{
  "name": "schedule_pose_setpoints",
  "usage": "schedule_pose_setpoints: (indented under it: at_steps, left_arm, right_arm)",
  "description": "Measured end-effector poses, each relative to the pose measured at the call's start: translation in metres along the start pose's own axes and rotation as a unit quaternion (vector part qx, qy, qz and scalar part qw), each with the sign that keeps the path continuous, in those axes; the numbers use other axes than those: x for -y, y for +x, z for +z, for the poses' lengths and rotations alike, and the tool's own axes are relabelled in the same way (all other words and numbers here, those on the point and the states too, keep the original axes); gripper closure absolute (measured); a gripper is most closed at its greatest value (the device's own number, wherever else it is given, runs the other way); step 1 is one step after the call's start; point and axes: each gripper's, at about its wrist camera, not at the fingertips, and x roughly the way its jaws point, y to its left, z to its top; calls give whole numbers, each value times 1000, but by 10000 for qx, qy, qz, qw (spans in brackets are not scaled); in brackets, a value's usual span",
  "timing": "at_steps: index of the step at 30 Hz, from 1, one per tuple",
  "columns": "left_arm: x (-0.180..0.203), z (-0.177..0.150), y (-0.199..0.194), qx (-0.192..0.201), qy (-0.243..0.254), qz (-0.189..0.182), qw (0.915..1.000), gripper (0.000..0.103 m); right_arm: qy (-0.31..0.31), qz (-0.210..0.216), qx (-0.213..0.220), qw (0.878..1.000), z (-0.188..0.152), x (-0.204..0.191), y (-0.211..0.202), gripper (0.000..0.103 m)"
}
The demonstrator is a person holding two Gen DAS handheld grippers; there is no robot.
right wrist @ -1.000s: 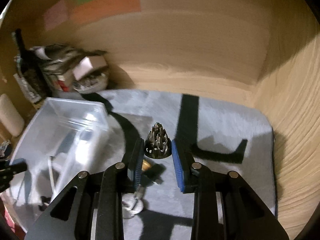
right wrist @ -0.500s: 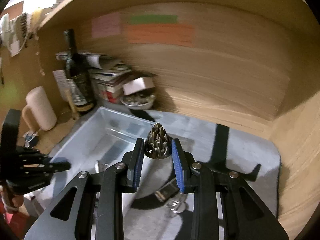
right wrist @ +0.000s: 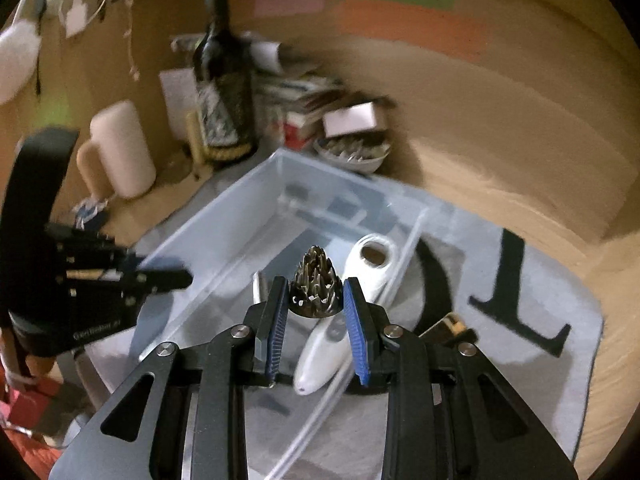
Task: Organize rigid objects
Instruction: 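Carry the black spiky ball with the right tool and release it into the box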
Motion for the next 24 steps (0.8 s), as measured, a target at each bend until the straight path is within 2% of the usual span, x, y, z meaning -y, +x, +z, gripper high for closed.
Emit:
schedule_pose_setpoints:
  at_steps: [9,24]
  left_arm:
    - [0,0,0,1,4,3,10000,93]
    - [1,0,0,2,-1,6,10000,93]
  right_arm:
    - [-246,68,-570,9980,-7,-12,27,77]
    - [-320,16,-561,9979,-7,-15,28,77]
